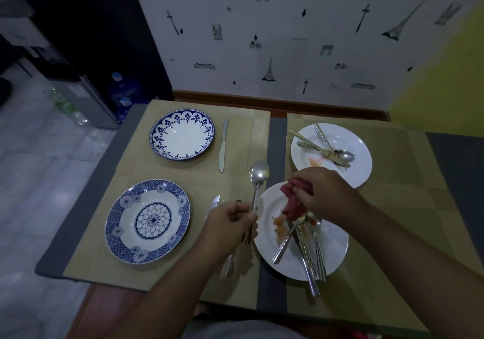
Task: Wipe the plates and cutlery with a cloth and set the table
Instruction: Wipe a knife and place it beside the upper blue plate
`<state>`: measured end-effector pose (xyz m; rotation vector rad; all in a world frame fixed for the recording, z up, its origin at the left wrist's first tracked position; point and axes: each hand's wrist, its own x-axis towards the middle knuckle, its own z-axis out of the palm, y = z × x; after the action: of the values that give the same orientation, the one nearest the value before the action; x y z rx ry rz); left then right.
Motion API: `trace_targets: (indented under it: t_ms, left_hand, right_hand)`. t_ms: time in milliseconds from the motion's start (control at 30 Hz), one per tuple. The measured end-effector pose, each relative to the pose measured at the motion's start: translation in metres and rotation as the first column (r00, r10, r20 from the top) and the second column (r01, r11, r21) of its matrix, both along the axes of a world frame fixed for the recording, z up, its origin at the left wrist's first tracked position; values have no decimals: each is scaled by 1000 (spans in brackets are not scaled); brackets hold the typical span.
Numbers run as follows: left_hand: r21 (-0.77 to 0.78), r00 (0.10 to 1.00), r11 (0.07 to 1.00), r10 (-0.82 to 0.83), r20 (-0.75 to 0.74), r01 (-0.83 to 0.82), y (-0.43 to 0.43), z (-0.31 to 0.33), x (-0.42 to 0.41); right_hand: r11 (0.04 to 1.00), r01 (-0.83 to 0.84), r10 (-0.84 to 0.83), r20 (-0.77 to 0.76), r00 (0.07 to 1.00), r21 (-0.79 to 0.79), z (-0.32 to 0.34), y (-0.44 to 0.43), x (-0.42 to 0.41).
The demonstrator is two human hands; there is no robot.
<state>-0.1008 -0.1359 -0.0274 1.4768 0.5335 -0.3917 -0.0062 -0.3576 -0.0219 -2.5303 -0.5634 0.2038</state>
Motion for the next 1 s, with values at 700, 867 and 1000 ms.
trace_targets:
  t_ms: [700,867,1000]
  left_hand:
    - [258,996,962,70,61,-84,24,-26,84]
    - [371,998,928,-41,50,19,43,-34,115]
    - [658,920,701,-390,30,275,64,-29,166]
  right_hand:
    - [989,67,-63,-29,998,131,8,-2,1]
    - [990,86,-85,-12,996,110,7,1,10]
    - [988,114,-111,-37,993,104,11,1,16]
